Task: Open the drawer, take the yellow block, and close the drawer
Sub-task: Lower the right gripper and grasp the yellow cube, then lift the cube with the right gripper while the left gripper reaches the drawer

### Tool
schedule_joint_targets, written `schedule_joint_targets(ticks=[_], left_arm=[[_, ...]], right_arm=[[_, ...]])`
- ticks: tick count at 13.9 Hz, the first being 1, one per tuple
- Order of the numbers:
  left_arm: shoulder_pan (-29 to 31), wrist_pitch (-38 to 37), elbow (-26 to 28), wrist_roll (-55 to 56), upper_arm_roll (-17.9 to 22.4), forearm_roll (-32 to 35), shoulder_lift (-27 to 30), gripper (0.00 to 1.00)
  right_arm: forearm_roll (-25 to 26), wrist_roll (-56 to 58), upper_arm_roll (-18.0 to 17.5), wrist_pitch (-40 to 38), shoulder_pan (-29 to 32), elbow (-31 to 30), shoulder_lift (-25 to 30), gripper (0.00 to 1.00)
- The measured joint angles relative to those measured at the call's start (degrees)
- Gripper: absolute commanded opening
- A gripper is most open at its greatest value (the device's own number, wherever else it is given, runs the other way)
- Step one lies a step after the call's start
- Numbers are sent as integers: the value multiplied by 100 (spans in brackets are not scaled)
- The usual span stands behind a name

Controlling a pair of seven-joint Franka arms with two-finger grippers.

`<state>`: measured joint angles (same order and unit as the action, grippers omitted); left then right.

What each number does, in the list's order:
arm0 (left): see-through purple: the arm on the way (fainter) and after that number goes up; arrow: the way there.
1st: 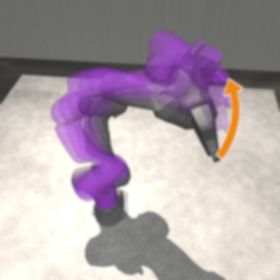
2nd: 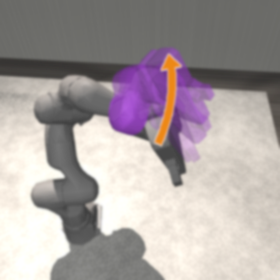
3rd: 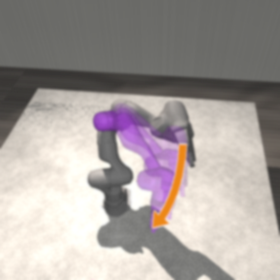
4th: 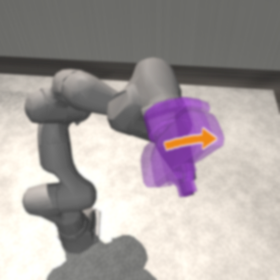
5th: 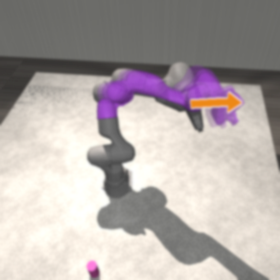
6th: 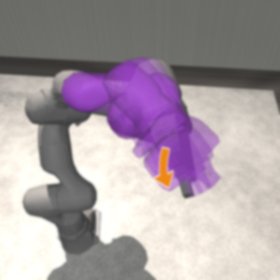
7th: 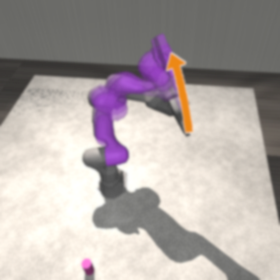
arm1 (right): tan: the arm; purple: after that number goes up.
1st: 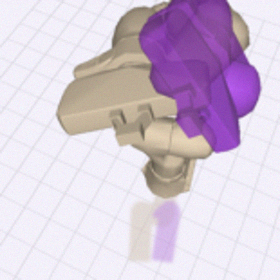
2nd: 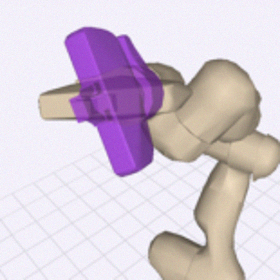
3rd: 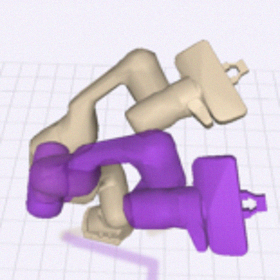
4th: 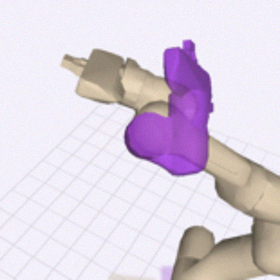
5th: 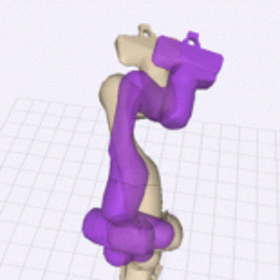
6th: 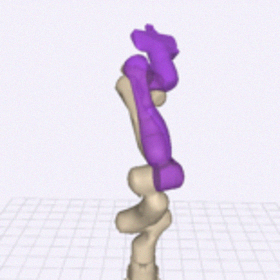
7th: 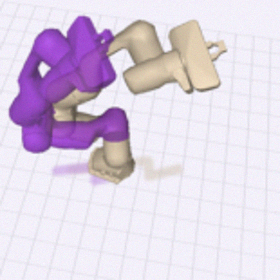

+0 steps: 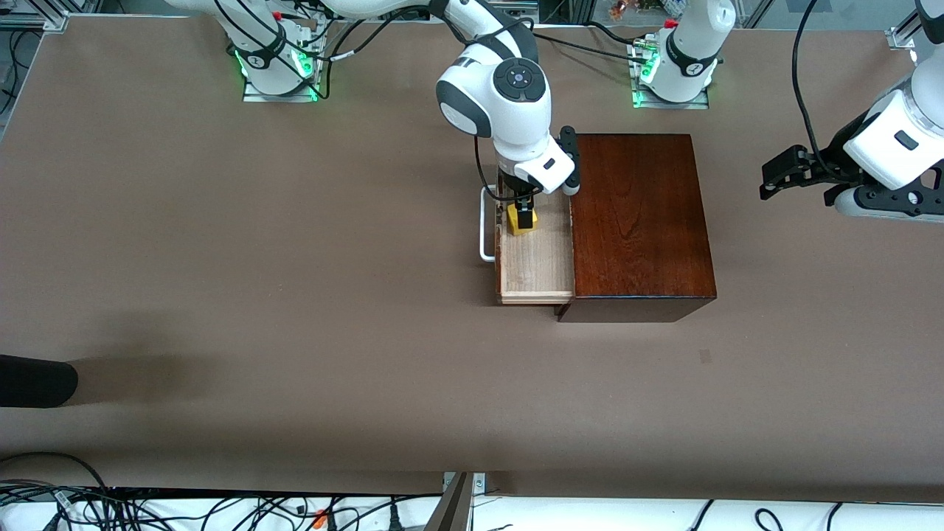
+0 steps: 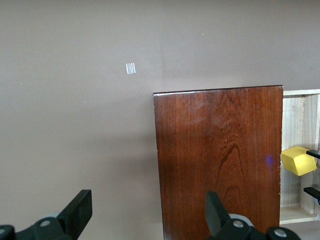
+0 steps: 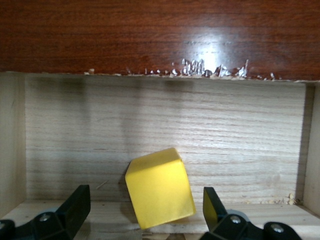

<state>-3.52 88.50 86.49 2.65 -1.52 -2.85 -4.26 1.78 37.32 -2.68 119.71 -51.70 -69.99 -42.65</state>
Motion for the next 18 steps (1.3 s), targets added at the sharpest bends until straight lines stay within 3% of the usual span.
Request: schedule_joint_targets(ticks=[7,8,10,11,13,18], left_arm=[[3,1,0,0,0,0,0,100],[3,1,0,0,0,0,0,100],[4,1,0,0,0,0,0,100],[4,7,0,0,0,0,0,100],[4,20,0,0,0,0,0,100],[6,25,0,0,0,0,0,100]], right_arm=[[263,0,0,19,-4,0,-200,100],[264,0,0,29,-3,0,-208,91],[268,0,2,31,1,19,-208,50],[268,0,8,31,3,42,-207,23],[268,-27,19,29,9,103,-204,1],[261,-297,36,-440,19,314,-23,0]])
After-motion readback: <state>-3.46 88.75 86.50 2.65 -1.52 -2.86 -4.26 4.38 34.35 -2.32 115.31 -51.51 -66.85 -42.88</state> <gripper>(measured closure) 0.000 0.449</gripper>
